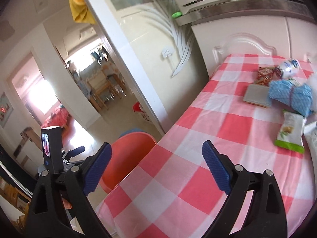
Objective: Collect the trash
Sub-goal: 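Move both tools back toward the remaining items on the tablecloth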
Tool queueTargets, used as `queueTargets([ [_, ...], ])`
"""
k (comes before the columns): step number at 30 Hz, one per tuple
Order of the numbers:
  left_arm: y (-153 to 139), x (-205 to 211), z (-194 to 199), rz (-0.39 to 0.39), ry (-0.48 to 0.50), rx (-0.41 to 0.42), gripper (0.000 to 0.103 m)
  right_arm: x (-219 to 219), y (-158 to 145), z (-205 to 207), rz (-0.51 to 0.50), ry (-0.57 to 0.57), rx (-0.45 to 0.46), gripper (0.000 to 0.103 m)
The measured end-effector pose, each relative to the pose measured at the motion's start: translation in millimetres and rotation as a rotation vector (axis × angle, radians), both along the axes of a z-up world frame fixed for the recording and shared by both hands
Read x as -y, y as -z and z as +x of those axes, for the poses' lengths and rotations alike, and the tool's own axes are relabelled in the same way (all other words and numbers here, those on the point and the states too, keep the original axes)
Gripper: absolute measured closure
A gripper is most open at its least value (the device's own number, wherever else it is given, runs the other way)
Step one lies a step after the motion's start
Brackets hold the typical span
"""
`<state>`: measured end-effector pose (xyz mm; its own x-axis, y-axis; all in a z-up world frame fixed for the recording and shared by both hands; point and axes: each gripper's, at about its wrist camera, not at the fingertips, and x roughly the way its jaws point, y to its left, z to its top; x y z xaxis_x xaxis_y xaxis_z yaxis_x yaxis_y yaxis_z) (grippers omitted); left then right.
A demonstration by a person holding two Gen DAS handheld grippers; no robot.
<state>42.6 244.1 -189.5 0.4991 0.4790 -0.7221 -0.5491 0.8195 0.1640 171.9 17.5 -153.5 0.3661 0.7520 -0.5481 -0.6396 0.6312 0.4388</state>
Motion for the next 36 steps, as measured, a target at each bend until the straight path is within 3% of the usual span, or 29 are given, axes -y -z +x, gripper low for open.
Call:
queueTargets([
  [5,-30,36,13,0.106,0.004,0.010,0.009,21,7,-1,0.012,0.014,-0.021,0.010],
  [15,-73,108,48,0.233,0.086,0.061,0.009,68,0,-1,0.049,0.100,0.016,0.010],
  [23,-81,152,70,0.289,0.159,0.064,0.009,103,-6,7,0.080,0.174,0.040,0.010],
  [36,-80,188,85,0.335,0.216,0.038,0.009,151,-10,22,0.110,0.268,0.062,0.009],
])
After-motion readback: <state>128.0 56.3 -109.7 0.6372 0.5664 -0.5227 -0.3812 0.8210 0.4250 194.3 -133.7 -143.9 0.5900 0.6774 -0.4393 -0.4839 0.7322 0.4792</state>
